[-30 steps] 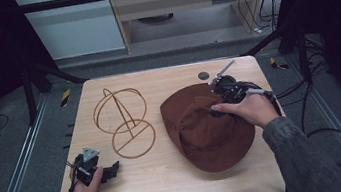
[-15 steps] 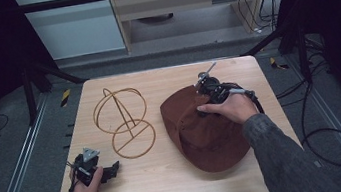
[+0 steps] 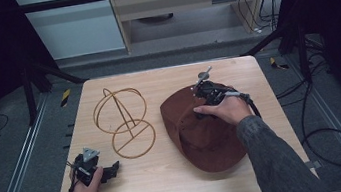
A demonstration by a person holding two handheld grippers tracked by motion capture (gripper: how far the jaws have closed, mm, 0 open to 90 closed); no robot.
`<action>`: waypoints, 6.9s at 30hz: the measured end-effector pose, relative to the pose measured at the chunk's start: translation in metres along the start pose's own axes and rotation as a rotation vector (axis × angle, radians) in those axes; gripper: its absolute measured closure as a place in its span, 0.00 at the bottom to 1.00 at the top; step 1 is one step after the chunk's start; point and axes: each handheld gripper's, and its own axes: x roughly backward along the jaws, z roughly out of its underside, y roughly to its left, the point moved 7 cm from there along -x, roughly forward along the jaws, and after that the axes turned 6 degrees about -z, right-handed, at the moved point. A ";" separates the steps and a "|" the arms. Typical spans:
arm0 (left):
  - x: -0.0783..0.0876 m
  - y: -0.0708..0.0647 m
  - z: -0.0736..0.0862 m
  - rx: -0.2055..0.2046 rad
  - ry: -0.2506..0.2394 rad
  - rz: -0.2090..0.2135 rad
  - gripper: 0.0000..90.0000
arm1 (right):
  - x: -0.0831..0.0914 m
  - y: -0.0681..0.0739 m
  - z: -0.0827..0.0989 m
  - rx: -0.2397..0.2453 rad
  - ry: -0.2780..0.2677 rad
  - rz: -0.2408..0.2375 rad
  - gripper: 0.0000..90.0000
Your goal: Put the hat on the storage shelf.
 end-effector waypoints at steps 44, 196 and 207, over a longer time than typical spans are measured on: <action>0.000 0.000 0.000 -0.008 0.004 0.002 0.00 | 0.029 0.005 0.011 -0.048 -0.133 -0.083 0.99; 0.001 -0.001 0.001 -0.010 0.005 0.007 0.00 | 0.113 0.174 -0.187 0.201 -0.562 -0.184 0.99; 0.001 -0.001 0.001 -0.009 0.004 0.010 0.00 | 0.094 0.169 -0.195 0.188 -0.530 -0.185 0.99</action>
